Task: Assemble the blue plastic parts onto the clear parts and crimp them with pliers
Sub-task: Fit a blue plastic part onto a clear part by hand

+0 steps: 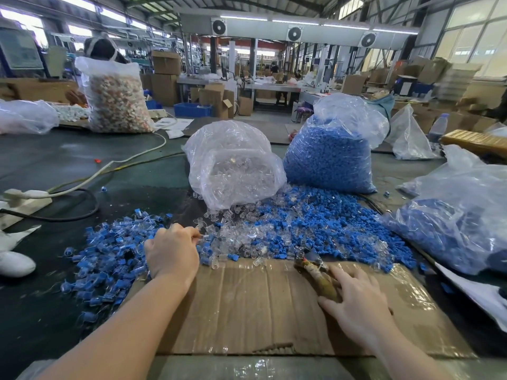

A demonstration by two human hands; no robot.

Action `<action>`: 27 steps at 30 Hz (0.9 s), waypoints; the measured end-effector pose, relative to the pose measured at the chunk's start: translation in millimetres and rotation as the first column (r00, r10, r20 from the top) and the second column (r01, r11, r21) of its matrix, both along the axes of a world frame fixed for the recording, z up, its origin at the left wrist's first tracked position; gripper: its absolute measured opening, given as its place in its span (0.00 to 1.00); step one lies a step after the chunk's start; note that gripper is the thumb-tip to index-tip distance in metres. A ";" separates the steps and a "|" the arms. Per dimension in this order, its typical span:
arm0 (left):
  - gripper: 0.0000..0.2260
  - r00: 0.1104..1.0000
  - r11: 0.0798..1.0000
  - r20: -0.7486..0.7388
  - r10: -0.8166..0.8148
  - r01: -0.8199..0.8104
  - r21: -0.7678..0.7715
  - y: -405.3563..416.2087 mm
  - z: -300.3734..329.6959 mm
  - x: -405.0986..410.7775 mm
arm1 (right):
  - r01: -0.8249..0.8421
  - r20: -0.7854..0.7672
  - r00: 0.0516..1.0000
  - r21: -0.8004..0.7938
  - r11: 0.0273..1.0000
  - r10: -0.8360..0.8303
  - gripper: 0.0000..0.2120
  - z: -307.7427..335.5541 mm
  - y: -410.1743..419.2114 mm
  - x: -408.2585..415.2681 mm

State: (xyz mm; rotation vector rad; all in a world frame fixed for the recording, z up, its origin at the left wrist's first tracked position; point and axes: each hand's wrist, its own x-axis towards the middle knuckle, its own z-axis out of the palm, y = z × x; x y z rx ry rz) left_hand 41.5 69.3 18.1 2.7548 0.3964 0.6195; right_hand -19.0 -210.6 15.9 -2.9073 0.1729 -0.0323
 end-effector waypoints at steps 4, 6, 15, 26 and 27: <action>0.13 0.999 0.997 -0.045 0.010 -0.007 0.074 -2.5 -4.1 1.1 | -0.028 -0.026 0.999 -0.057 0.998 0.027 0.34 -2.0 -3.3 1.2; 0.13 1.000 0.996 -0.026 -0.007 0.010 0.085 -10.6 -5.5 1.5 | -0.027 -0.030 0.999 -0.019 0.999 0.026 0.31 1.0 -5.5 3.8; 0.11 0.952 0.940 0.104 -0.286 0.300 -0.162 -64.1 -24.1 -1.0 | 0.145 0.182 0.971 0.062 0.988 -0.154 0.13 10.4 -41.4 45.8; 0.15 0.929 0.928 0.055 -0.367 0.370 -0.055 -72.0 -41.9 -4.5 | -0.018 0.176 0.983 -0.205 0.979 0.055 0.11 6.1 -38.1 80.7; 0.16 0.929 0.927 0.045 -0.368 0.370 -0.050 -72.0 -42.7 -4.4 | -0.025 0.155 0.986 -0.227 0.974 0.061 0.11 5.8 -35.3 82.6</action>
